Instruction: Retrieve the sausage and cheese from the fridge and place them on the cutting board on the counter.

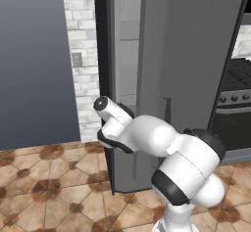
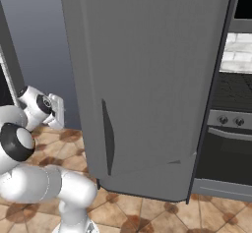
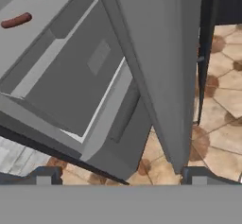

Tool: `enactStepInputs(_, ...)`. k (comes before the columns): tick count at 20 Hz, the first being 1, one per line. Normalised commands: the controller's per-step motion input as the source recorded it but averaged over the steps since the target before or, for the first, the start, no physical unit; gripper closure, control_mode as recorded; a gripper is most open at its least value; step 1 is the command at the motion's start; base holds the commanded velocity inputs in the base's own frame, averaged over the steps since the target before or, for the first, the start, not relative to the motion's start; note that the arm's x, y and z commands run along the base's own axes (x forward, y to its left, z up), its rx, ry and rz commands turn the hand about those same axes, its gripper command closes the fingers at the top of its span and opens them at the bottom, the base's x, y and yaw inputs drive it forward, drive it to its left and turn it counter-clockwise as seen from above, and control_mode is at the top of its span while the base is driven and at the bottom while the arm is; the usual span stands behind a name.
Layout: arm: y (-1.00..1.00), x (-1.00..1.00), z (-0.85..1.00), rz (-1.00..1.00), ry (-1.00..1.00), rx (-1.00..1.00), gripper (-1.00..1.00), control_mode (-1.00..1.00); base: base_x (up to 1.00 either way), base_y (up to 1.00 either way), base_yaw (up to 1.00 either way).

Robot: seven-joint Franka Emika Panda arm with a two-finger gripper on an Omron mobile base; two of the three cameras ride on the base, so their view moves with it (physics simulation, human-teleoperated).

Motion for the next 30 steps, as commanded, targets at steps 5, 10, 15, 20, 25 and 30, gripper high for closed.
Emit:
enactStepInputs(5, -0.09, 0.49, 0.06, -0.34, 0.00, 0.00, -1.00, -1.00, 0.00, 0.00, 0.00)
enactStepInputs(10, -0.27, 0.30, 0.01, -0.31, 0.00, 0.04, -1.00, -1.00, 0.00, 0.00, 0.00)
enactStepInputs(15, -0.38, 0.10, 0.00, -0.24, -0.02, 0.06, -1.00, -1.00, 0.00, 0.00, 0.00)
enactStepInputs(20, -0.33, -0.28, 0.00, -0.21, -0.16, 0.04, -1.00, -1.00, 0.00, 0.00, 0.00)
enactStepInputs(25, -0.34, -0.41, 0.00, -0.27, -0.16, 0.04, -1.00, -1.00, 0.00, 0.00, 0.00)
enactStepInputs(30, -0.43, -0.24, 0.02, -0.31, -0.09, 0.01, -1.00, -1.00, 0.00, 0.00, 0.00)
